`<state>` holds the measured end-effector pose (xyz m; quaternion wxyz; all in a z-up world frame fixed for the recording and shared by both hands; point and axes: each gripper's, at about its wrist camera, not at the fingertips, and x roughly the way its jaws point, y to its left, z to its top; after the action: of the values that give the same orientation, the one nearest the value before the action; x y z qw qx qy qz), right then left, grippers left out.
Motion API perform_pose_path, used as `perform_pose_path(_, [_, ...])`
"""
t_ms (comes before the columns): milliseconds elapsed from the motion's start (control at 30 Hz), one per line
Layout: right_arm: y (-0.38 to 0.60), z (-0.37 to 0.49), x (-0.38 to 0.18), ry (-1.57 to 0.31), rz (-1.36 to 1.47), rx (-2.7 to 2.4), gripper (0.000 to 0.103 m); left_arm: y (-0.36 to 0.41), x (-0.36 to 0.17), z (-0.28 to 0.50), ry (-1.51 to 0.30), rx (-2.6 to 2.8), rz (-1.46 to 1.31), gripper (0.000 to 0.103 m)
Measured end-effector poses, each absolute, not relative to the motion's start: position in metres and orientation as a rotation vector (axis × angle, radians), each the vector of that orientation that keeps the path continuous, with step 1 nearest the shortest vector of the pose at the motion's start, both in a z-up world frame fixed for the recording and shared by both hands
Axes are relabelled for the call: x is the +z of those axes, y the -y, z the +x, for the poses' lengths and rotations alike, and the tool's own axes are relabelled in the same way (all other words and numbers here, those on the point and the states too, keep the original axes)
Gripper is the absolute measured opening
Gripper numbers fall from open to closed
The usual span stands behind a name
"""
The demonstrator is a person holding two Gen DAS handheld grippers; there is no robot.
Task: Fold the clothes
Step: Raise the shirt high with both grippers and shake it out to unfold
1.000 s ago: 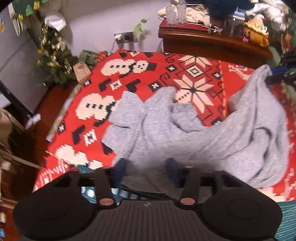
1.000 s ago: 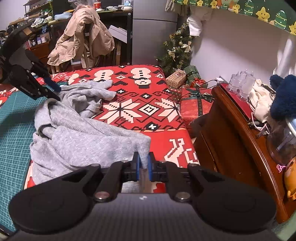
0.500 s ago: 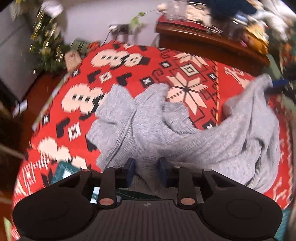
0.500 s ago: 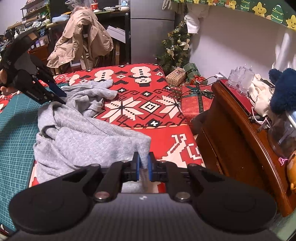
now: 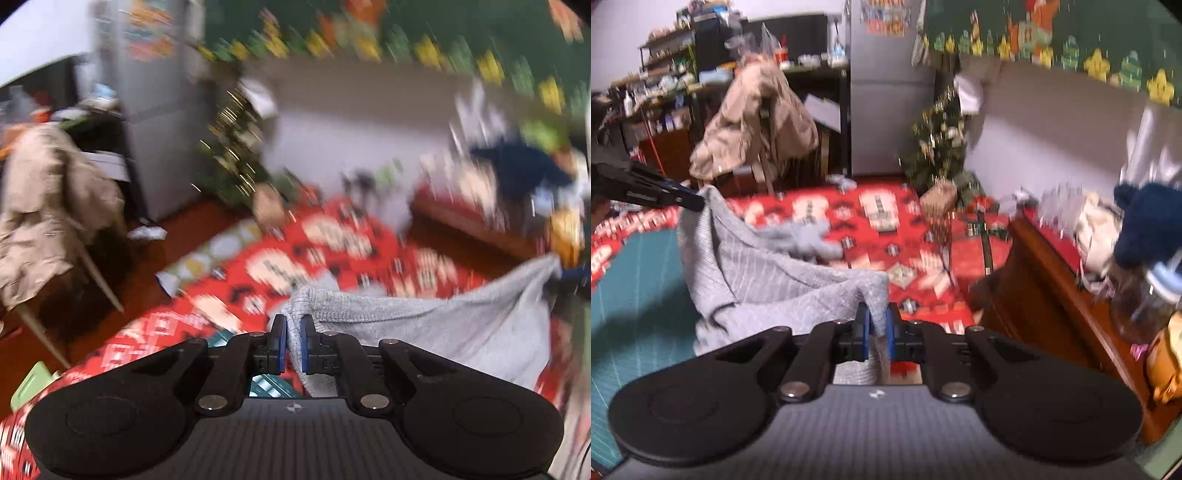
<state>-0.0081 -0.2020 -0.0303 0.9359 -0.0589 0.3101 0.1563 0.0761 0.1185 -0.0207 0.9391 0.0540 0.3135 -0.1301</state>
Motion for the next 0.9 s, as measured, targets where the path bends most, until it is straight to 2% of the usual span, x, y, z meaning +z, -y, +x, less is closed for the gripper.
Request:
perform_pose_path(333, [0.148,-0.048,0.092,-0.35,-0.17,0.419,0.009,-0.168,0.08,-0.046,-0.311,-0.01,-0.082,0.007])
perform_pose_path(533, [0.119,-0.098,0.17,-0.178,-0.181,0.482,0.009,-0.175,0.136,-0.122,-0.151,0.091,-0.091,0.007])
perform_pose_path(700, [0.108,-0.153,0.218,-0.076,-0.177,0.542,0.009,-0.172,0.169,-0.18,-0.069,0.157,-0.073,0.007])
perform_pose_path(900, [0.102,-0.209,0.242,-0.02,-0.165,0.601,0.009,-0.172,0.186,-0.232,-0.054,0.182,-0.062,0.007])
